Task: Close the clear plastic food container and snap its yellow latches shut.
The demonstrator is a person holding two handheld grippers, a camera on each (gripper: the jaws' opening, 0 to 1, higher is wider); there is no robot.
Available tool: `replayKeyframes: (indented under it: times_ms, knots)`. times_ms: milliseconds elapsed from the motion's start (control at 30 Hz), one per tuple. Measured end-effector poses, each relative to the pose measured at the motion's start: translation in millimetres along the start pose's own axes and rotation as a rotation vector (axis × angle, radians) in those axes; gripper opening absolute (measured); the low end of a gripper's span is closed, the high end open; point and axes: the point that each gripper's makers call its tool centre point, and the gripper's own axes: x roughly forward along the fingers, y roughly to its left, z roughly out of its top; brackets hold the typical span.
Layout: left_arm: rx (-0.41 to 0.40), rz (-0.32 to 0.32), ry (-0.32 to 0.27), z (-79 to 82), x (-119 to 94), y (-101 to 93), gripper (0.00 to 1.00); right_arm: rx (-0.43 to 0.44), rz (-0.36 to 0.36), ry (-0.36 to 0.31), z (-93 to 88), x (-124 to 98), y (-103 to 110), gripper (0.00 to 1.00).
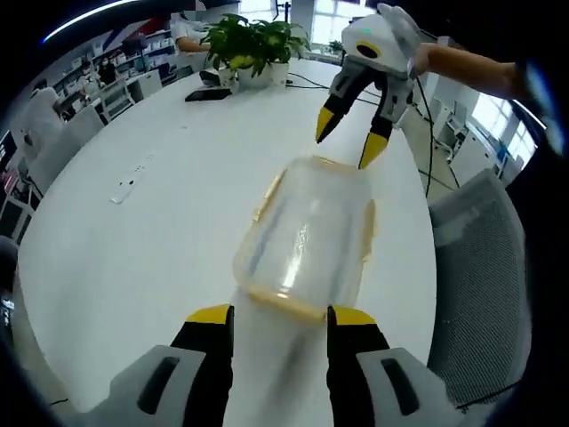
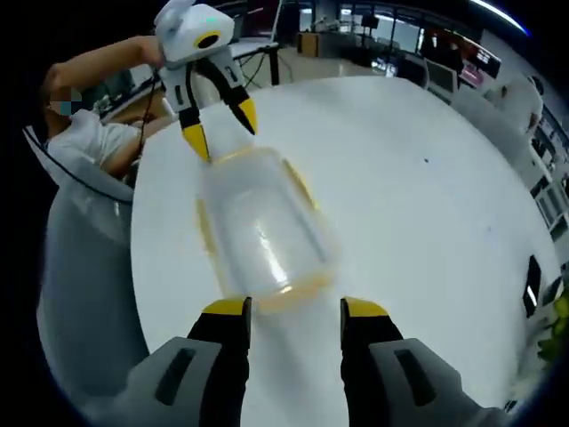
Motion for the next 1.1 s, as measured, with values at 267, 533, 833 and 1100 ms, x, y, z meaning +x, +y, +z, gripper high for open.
replayKeyframes:
  times_ms: [267, 533, 833, 1100]
  knots:
    - [-0.161, 0.03, -0.056, 2.8, 2, -5.6, 0.36, 0.169, -0.028, -0.056, 4.1, 2, 6, 0.37]
    - [-0.238, 0.047, -0.085, 0.2, 7, -12.4, 0.36, 0.239, -0.078, -0.082, 5.4, 6, 9, 0.37]
    - [-0.419, 0.077, -0.099, -8.1, 11, -13.2, 0.37, 0.323, -0.105, -0.092, -1.1, 13, 12, 0.38]
    - [-0.459, 0.046, -0.128, -1.8, 19, -21.5, 0.37, 0.354, -0.083, -0.099, 4.4, 17, 19, 0.37]
